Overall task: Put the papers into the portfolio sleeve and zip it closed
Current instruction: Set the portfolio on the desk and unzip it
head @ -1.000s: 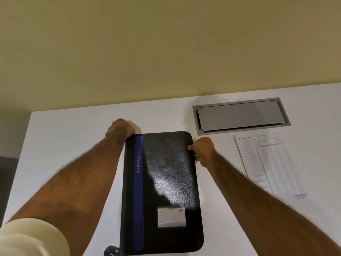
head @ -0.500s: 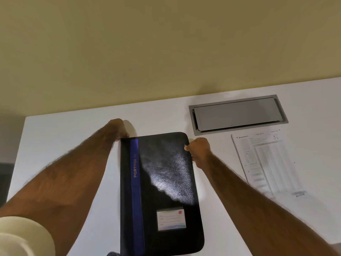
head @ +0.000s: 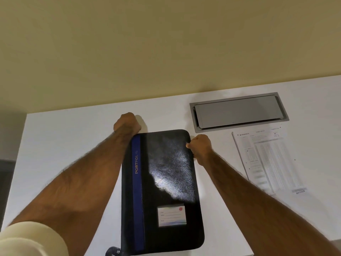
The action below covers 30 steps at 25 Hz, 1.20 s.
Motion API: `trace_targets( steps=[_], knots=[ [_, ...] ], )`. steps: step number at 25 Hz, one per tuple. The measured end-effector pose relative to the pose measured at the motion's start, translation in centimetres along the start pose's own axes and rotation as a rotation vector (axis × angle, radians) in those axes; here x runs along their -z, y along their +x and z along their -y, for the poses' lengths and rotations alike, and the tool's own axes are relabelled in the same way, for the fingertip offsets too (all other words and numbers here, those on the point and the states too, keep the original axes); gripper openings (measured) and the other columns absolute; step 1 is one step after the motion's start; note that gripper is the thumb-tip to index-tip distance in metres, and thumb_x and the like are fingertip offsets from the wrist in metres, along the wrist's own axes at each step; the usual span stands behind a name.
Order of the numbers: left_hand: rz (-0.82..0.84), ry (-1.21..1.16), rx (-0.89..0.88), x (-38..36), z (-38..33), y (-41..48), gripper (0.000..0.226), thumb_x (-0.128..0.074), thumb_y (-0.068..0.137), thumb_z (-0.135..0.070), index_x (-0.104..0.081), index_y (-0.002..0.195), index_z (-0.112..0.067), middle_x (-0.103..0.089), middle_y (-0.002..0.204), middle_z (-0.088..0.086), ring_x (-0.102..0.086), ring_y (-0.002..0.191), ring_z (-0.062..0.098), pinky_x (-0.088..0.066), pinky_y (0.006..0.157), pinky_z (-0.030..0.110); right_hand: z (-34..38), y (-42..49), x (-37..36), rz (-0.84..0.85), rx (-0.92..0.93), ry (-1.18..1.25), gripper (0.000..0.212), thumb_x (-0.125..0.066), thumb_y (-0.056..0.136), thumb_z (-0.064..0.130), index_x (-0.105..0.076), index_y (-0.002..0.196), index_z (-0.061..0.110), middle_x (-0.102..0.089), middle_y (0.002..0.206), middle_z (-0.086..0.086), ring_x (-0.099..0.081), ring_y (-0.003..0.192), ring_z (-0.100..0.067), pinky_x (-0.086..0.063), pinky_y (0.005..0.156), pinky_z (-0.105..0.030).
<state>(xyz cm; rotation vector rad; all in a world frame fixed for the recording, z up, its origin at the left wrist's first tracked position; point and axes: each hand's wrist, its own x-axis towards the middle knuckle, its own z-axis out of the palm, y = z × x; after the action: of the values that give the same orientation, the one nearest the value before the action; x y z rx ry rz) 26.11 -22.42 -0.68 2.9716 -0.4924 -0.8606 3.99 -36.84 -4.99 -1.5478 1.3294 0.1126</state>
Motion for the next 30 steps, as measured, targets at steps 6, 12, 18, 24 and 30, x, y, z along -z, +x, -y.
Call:
trace_targets(
  steps=[6, 12, 18, 24, 30],
  knots=[
    [-0.032, -0.138, -0.001, -1.8, -4.8, -1.9, 0.037, -0.066, 0.090, -0.014, -0.062, 0.125, -0.002, -0.065, 0.130, 0.017, -0.063, 0.119, 0.036, -0.052, 0.096, 0.042, 0.1, -0.4, -0.1, -0.021, 0.011, 0.033, 0.012, -0.071, 0.088, 0.004, -0.062, 0.082, 0.010, -0.063, 0.077, -0.004, -0.061, 0.065, -0.016, -0.050, 0.050, -0.018],
    [-0.051, -0.129, -0.181, -3.8, -11.0, -3.8, 0.034, -0.063, 0.091, -0.016, -0.061, 0.123, -0.005, -0.064, 0.128, 0.015, -0.063, 0.116, 0.035, -0.052, 0.089, 0.039, 0.0, -0.7, 0.0, -0.022, 0.066, -0.010, 0.016, -0.071, 0.081, 0.000, -0.057, 0.074, 0.005, -0.054, 0.065, -0.004, -0.053, 0.056, -0.014, -0.039, 0.041, -0.018],
    [0.009, -0.005, -0.393, -5.7, -14.9, -4.8, 0.032, -0.061, 0.097, -0.021, -0.062, 0.124, -0.005, -0.065, 0.127, 0.014, -0.064, 0.112, 0.031, -0.049, 0.086, 0.034, -1.0, -0.2, 1.2, 0.068, 0.062, 0.174, 0.013, -0.056, 0.093, 0.000, -0.059, 0.102, 0.008, -0.064, 0.103, -0.014, -0.065, 0.090, -0.027, -0.060, 0.076, -0.040],
    [0.072, -0.128, -0.278, -5.3, -14.6, -3.9, 0.041, -0.076, 0.089, -0.032, -0.066, 0.115, -0.002, -0.070, 0.114, 0.015, -0.068, 0.102, 0.031, -0.055, 0.086, 0.037, 0.6, 0.8, 2.4, 0.182, 0.037, 0.303, 0.016, -0.057, 0.098, 0.006, -0.062, 0.108, 0.018, -0.064, 0.112, -0.008, -0.066, 0.084, -0.023, -0.056, 0.056, -0.023],
    [0.250, -0.263, -0.233, -4.3, -14.3, -3.7, 0.035, -0.069, 0.095, -0.029, -0.072, 0.105, 0.004, -0.074, 0.099, 0.020, -0.067, 0.075, 0.025, -0.060, 0.078, 0.033, 2.5, 2.2, 3.3, 0.268, 0.038, 0.184, 0.028, -0.053, 0.099, 0.001, -0.062, 0.126, 0.007, -0.066, 0.117, -0.016, -0.068, 0.097, -0.031, -0.060, 0.082, -0.039]
  ],
)
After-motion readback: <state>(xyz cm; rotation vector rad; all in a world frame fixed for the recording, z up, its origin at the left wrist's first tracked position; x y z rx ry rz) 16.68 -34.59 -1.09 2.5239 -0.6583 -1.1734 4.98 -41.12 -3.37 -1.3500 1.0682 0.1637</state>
